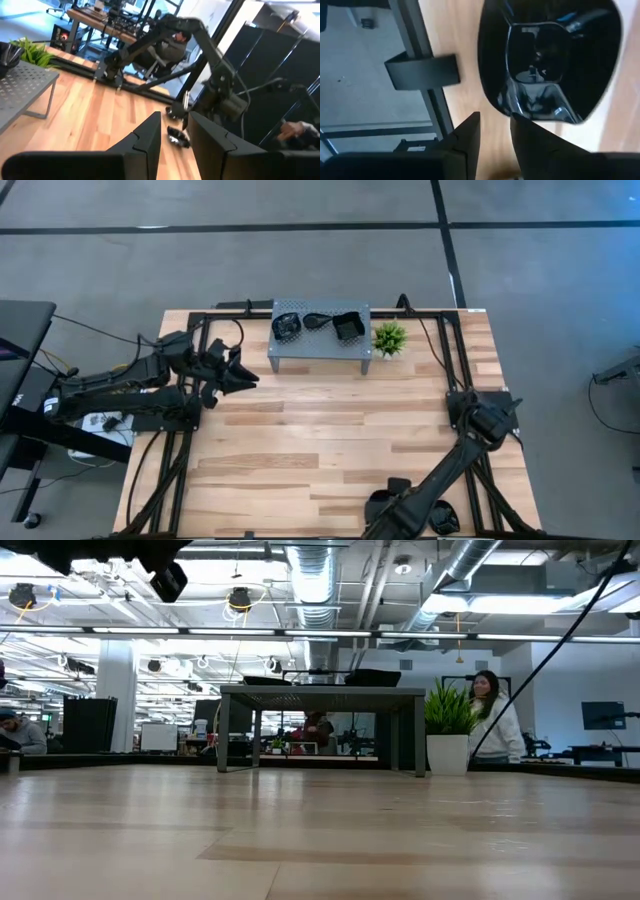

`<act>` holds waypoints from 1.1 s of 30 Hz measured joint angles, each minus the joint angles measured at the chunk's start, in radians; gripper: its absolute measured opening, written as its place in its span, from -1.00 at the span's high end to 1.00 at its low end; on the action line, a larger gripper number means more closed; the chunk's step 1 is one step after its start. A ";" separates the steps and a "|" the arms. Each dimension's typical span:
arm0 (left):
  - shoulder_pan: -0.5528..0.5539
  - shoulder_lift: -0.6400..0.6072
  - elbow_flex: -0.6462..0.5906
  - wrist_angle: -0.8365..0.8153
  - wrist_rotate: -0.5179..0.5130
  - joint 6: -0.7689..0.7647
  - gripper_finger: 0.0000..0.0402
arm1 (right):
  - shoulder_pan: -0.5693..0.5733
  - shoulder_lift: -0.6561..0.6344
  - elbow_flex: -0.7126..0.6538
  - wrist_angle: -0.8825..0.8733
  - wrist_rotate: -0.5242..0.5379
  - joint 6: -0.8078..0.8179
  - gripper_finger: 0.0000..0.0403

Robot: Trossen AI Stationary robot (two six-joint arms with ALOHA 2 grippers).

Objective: Pick & Place Mini shaped plates
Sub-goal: Stack the leaf-shaped plate on top of the leaf-shaped plate on the shelf

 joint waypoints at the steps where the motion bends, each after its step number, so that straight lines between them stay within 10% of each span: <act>1: 0.000 0.000 0.000 0.011 0.000 -0.011 0.50 | -0.002 0.005 0.000 -0.001 0.009 0.000 0.49; 22: 0.000 0.000 0.000 0.059 0.000 -0.022 0.50 | -0.008 0.053 -0.002 0.052 0.074 -0.137 0.51; 33: 0.000 0.000 0.000 0.072 0.000 -0.022 0.50 | -0.052 0.058 0.002 0.066 0.046 -0.199 0.95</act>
